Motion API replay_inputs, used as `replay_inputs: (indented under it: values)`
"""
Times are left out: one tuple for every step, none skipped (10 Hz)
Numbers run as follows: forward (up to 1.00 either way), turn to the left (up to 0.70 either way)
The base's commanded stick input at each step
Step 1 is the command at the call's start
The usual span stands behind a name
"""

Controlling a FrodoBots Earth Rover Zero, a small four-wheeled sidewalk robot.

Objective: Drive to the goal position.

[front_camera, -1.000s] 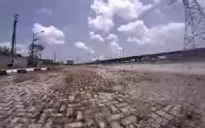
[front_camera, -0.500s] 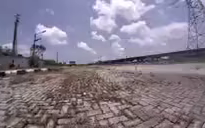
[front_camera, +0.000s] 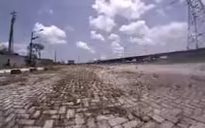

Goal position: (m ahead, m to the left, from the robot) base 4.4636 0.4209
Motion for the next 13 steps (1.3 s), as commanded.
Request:
replay_inputs:
  values:
    - [1.00,0.00]
    - [1.00,0.00]
    - [1.00,0.00]
    - [1.00,0.00]
    - [1.00,0.00]
    - [1.00,0.01]
    - [1.00,0.26]
    - [1.00,0.40]
    - [1.00,0.40]
    - [1.00,0.40]
    - [1.00,0.40]
    - [1.00,0.40]
    - [1.00,0.33]
